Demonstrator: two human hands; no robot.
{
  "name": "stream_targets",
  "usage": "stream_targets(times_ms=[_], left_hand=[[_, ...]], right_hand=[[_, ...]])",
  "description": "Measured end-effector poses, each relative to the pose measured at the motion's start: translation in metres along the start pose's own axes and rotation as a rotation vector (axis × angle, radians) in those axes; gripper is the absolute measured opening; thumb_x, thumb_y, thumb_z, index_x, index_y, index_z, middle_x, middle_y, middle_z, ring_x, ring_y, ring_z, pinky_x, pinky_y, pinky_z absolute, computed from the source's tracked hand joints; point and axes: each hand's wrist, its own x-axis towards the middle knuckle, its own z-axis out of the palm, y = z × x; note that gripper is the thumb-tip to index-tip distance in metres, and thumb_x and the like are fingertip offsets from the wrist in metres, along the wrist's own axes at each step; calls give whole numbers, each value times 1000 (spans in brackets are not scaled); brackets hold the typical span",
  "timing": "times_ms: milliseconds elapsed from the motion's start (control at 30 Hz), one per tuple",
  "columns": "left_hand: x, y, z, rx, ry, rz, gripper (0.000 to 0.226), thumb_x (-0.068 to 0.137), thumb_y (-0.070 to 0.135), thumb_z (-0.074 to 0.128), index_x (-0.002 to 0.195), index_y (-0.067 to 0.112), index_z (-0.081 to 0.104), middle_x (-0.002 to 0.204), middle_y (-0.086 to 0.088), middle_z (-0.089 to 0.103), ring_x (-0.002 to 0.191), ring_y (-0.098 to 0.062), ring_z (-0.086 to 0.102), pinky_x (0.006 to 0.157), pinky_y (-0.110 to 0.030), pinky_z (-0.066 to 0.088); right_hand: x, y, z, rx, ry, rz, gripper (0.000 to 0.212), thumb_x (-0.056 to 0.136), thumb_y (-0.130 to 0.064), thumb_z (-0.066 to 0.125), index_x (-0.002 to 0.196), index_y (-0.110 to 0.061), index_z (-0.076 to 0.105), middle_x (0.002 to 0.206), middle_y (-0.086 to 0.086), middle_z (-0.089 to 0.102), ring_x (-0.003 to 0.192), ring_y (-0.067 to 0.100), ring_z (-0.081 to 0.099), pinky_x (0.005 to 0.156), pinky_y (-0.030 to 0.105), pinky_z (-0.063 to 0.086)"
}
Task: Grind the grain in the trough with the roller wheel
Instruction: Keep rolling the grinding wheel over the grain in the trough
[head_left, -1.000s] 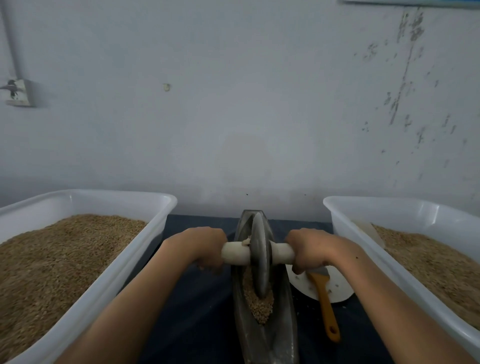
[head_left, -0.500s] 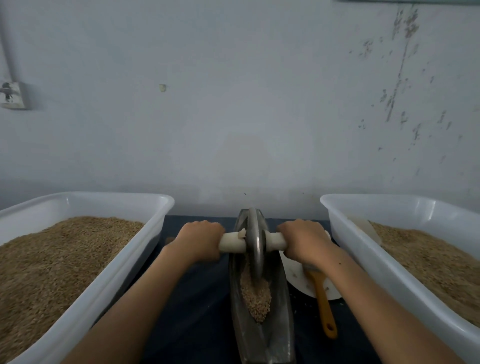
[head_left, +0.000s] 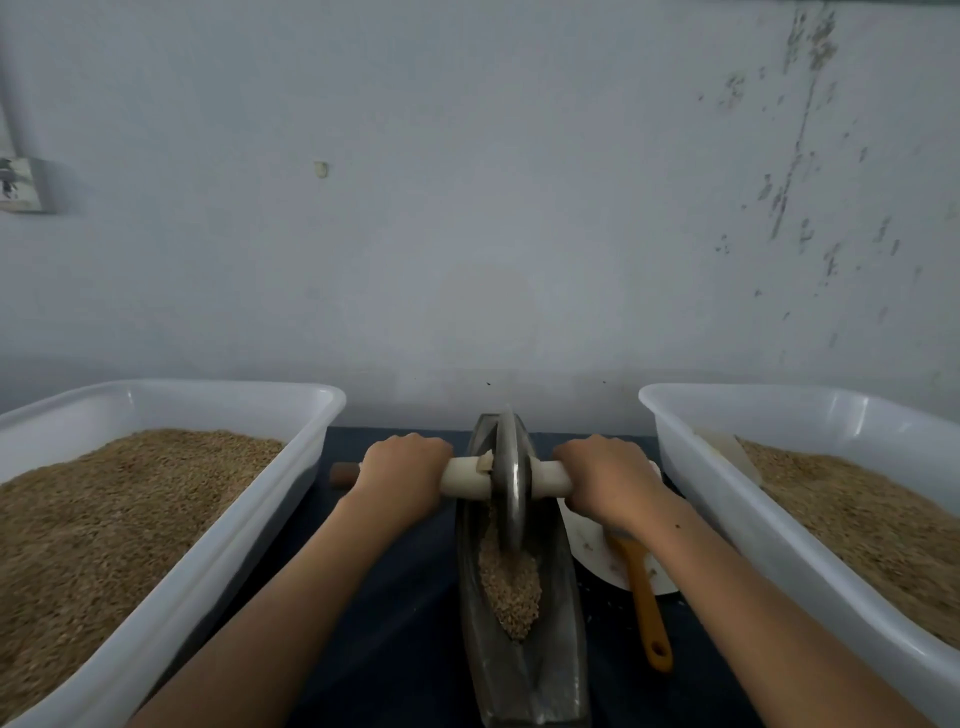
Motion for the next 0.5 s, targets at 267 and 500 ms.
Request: stream_targets(times_ms=[267, 500], left_hand=[[-2, -4, -8, -35, -227, 27, 45, 79, 30, 71, 119, 17, 55, 110, -3, 63, 96, -20, 60, 73, -30, 41], [-3, -3, -11, -76, -280, -1, 38, 75, 29, 72, 108, 15, 60, 84, 2, 60, 73, -14, 56, 64, -28, 41]], right_hand=[[-3, 4, -9, 7, -218, -45, 32, 81, -22, 66, 113, -19, 59, 91, -2, 60, 79, 17, 56, 60, 27, 37], [-3, 3, -11, 45, -280, -39, 36, 80, -25, 70, 113, -18, 60, 82, -5, 55, 72, 13, 54, 53, 22, 34]])
